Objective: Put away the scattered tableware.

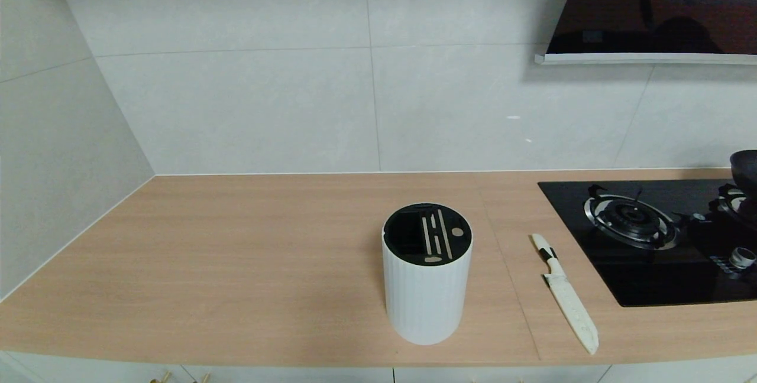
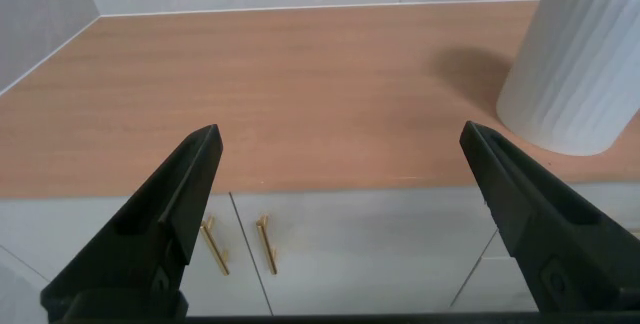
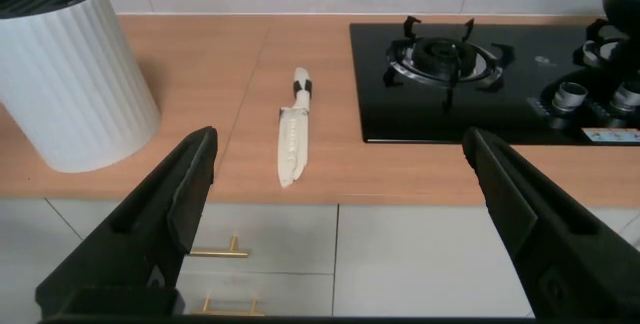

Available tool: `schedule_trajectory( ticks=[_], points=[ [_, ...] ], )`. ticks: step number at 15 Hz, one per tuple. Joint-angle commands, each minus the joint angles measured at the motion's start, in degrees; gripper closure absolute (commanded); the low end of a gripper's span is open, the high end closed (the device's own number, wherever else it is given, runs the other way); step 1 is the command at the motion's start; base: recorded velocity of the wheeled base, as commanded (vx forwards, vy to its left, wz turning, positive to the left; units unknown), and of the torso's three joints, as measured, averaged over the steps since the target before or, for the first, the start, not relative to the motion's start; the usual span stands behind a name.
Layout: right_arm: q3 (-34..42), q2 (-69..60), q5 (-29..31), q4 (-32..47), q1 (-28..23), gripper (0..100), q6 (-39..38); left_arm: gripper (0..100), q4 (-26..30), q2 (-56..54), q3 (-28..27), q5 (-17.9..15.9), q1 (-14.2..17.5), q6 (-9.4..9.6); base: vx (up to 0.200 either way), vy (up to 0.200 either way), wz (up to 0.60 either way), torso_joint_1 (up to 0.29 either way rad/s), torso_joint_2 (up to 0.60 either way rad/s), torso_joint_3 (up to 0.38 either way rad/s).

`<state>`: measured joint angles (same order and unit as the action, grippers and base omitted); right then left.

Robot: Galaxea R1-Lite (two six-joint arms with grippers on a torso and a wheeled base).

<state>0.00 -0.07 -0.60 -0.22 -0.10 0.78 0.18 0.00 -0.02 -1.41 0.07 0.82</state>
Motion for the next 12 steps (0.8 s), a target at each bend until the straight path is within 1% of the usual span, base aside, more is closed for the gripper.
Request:
schedule_trajectory(
  ticks=[1,5,6,7,8,9,10,12],
  points=[
    [0.0,0.1,0.0,0.0,0.0,0,0.0,0,0.0,0.0,0.0,0.0,0.0,-0.03,0.0,0.0,0.0,0.0,0.0,0.0],
    [0.0,0.1,0.1,0.0,0.0,0,0.1,0,0.0,0.0,0.0,0.0,0.0,0.06,0.0,0.0,0.0,0.0,0.0,0.0],
    [-0.6,0.1,0.2,-1.1,0.0,0,0.0,0,0.0,0.0,0.0,0.0,0.0,0.06,0.0,0.0,0.0,0.0,0.0,0.0],
    [-5.9,0.5,-0.5,-1.9,0.3,0,-0.6,0,0.0,0.0,0.0,0.0,0.0,-0.03,0.0,0.0,0.0,0.0,0.0,0.0],
    [-8.3,2.5,-1.2,0.3,0.9,0,-0.7,0,0.0,0.0,0.0,0.0,0.0,0.06,0.0,0.0,0.0,0.0,0.0,0.0],
    [-10.1,5.9,-2.5,2.9,1.2,0,-0.3,0,0.0,0.0,0.0,0.0,0.0,0.06,0.0,0.0,0.0,0.0,0.0,0.0],
    [-11.8,11.5,-5.2,4.0,1.4,0,-0.3,0,0.0,0.0,0.0,0.0,0.0,0.06,0.0,0.0,0.0,0.0,0.0,0.0],
    [-14.8,22.5,-8.9,4.0,1.4,0,-0.3,0,0.0,0.0,0.0,0.0,0.0,0.06,0.0,0.0,0.0,0.0,0.0,0.0]
  ],
)
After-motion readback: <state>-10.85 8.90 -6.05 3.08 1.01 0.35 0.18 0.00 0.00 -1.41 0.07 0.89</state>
